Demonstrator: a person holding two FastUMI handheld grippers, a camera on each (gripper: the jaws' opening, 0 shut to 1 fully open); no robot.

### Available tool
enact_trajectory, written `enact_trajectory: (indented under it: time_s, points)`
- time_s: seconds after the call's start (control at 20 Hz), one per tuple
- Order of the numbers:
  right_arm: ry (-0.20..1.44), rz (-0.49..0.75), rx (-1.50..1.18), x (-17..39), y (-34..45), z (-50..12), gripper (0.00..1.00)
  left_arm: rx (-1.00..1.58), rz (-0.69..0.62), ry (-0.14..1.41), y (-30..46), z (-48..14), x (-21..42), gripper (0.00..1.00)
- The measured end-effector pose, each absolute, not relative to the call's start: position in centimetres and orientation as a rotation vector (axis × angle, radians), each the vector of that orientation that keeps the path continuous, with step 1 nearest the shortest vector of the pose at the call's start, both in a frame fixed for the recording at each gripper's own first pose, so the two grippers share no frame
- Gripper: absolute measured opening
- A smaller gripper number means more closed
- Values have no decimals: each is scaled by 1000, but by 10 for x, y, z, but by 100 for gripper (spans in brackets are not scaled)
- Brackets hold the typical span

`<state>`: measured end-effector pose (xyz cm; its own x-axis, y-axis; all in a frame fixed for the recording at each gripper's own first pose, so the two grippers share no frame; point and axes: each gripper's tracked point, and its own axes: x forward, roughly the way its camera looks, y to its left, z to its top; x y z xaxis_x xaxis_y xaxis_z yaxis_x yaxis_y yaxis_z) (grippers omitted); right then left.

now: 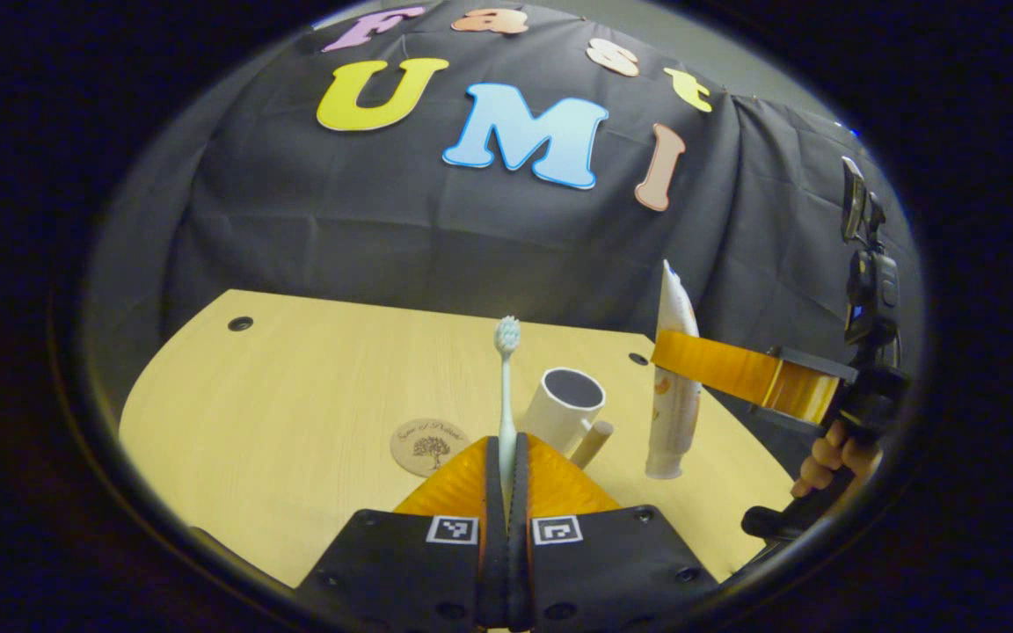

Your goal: Put the toothbrush and toothpaste on the desktop into the cup, then pick up the cup and place it on the coaster on the desktop.

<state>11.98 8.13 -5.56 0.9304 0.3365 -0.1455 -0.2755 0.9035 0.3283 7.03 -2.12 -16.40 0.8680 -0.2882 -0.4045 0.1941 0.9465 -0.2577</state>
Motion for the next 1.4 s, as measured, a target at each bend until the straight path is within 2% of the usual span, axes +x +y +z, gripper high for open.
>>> enact_trajectory:
  time_s: [0.65, 1.15, 1.3, 1.35, 1.4]
  points:
    - [-16, 226, 367, 204, 71, -35, 22, -212, -297, 232, -27, -105, 128, 7]
    - [140, 192, 363, 246, 82, -104, 23, -198, -323, 236, -28, -110, 148, 7]
    - [194, 185, 336, 244, 83, -121, 27, -195, -333, 245, -31, -114, 155, 8]
    - [215, 188, 327, 243, 85, -126, 26, -196, -335, 248, -32, -115, 156, 8]
    - [230, 192, 320, 242, 86, -130, 30, -199, -335, 250, -33, -118, 158, 8]
